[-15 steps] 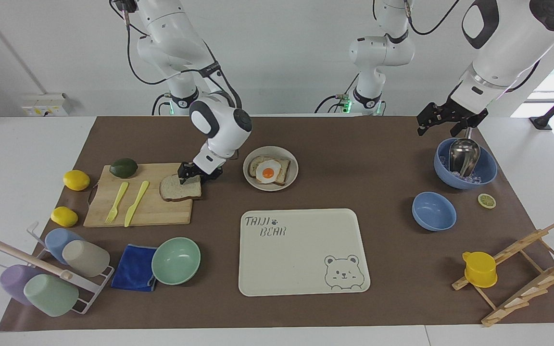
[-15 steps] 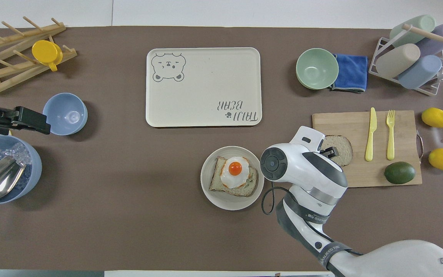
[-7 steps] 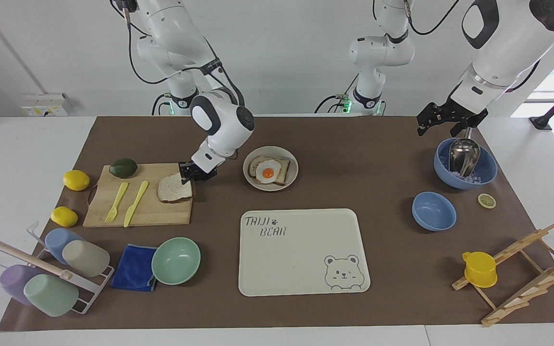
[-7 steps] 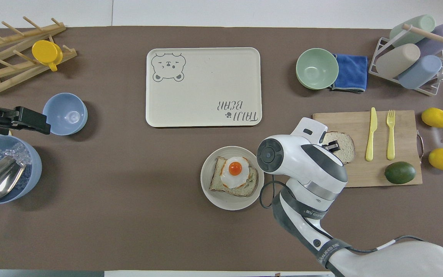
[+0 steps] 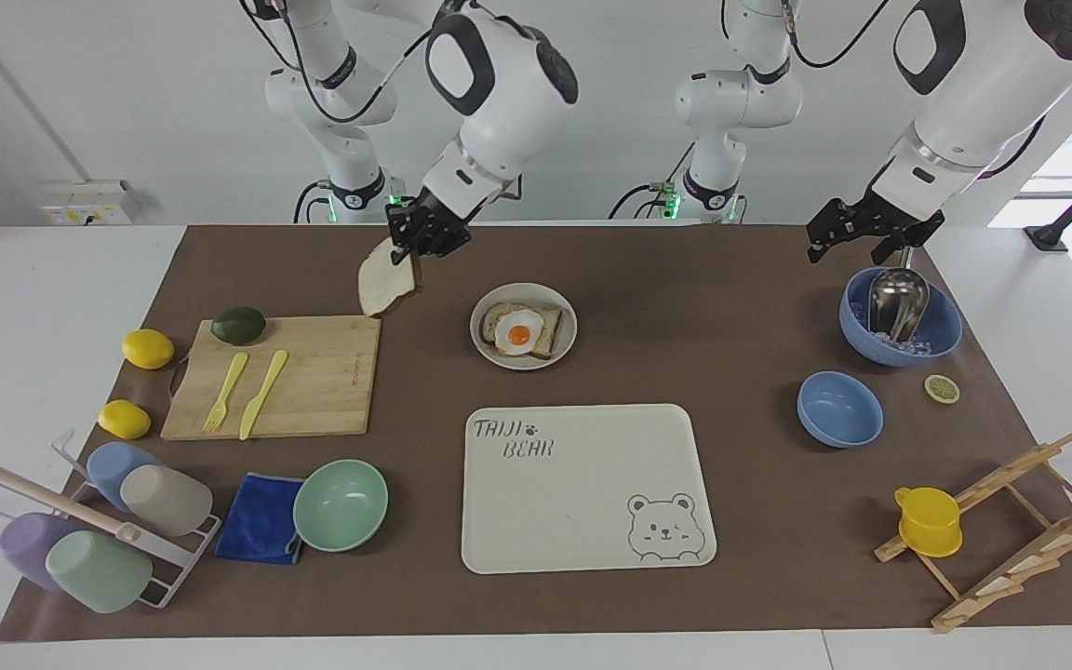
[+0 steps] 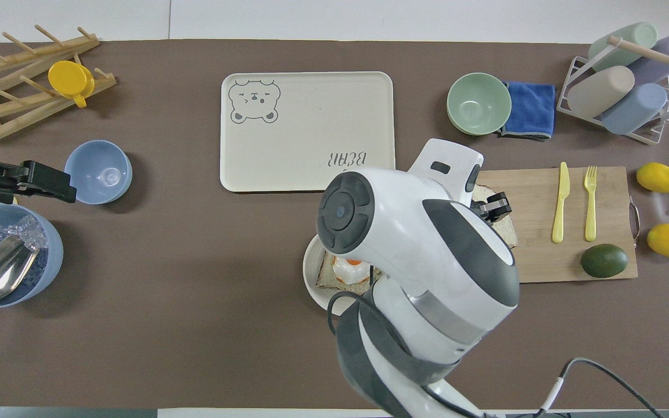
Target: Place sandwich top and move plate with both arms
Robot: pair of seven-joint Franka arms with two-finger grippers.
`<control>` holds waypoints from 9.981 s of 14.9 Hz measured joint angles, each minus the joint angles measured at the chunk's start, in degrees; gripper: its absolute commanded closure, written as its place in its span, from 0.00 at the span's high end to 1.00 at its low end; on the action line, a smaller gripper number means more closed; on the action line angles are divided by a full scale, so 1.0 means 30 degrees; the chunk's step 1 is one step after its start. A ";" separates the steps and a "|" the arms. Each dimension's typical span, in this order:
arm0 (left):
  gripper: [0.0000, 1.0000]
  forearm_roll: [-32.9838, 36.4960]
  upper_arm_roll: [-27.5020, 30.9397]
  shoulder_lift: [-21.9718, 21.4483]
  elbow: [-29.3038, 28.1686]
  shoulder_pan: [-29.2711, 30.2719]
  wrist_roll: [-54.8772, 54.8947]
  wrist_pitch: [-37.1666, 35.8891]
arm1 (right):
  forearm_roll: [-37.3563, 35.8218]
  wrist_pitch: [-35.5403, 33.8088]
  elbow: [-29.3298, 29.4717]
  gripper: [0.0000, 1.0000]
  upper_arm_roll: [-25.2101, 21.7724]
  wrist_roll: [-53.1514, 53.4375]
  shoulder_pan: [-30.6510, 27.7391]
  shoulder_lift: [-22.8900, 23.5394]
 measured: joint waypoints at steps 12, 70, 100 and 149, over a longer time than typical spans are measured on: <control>1.00 0.0000 0.0072 0.0000 0.0000 0.0010 0.0000 0.0000 | 0.0986 0.8086 -0.4968 0.00 0.1360 0.8237 0.0524 0.2764; 0.26 -0.4540 -0.0370 0.2544 -1.2302 -1.1782 -0.8310 1.7528 | 1.1791 0.6913 -0.5154 1.00 -1.5936 -0.5230 0.1346 -0.4517; 0.00 -0.6051 0.0074 1.0326 0.3241 -0.4159 -0.8205 0.8805 | 1.2960 0.6481 -0.2497 1.00 -1.6334 -0.7345 -0.0071 -0.4080; 1.00 0.0322 -0.0529 -0.0282 -0.1450 0.0242 -0.1787 0.0891 | 1.2961 0.7047 -0.2467 1.00 -1.6285 -0.8196 -0.0602 -0.4090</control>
